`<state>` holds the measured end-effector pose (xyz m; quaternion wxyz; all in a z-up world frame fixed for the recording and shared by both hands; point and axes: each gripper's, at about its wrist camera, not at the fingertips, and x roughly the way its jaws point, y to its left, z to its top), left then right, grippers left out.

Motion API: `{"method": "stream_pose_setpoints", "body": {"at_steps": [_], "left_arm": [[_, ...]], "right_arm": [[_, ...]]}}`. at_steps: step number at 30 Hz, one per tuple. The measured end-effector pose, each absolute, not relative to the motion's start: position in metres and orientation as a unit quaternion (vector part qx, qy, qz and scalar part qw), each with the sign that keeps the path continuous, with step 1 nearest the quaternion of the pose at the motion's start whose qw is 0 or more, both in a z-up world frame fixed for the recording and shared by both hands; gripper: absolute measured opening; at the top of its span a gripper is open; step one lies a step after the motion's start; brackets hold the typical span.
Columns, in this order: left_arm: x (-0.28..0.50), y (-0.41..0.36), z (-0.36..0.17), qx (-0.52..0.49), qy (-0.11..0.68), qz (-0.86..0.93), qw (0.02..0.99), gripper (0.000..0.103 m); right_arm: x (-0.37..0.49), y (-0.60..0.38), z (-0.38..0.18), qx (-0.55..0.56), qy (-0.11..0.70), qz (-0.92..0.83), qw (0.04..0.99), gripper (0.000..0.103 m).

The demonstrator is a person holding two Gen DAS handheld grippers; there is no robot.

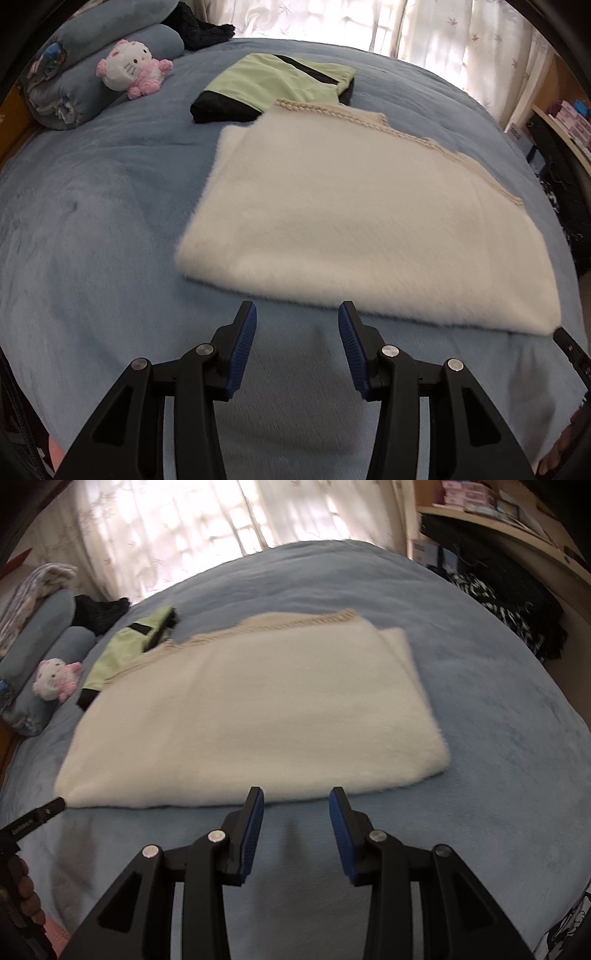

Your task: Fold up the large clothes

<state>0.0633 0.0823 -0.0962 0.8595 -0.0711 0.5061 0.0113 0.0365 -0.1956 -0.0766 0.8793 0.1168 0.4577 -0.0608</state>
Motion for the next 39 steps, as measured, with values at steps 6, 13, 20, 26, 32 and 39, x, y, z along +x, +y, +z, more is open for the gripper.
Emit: {"method": "stream_pose_setpoints", "body": {"at_steps": [6,13,20,26,32,39], "left_arm": [[0.051,0.079,-0.102,-0.104,0.514,-0.033,0.851,0.047],[0.055,0.076,-0.127,-0.174,0.510,-0.107,0.836,0.051],[0.086,0.087,-0.160,-0.238,0.499,-0.115,0.825,0.051],[0.119,0.101,-0.176,-0.310,0.480,-0.124,0.811,0.051],[0.153,0.114,-0.174,-0.339,0.435,-0.081,0.830,0.045],[0.141,0.095,-0.146,-0.266,0.360,-0.059,0.892,0.026]], "right_arm": [[0.036,-0.156,-0.064,0.080,0.438,-0.034,0.895,0.036],[0.049,-0.122,-0.071,0.073,0.424,-0.003,0.903,0.036],[0.079,-0.102,-0.085,0.065,0.417,0.007,0.906,0.028],[0.105,-0.090,-0.101,0.056,0.426,0.014,0.903,0.019],[0.126,-0.081,-0.109,0.050,0.426,0.017,0.903,0.019],[0.157,-0.072,-0.107,0.032,0.419,0.007,0.907,0.013]]}}
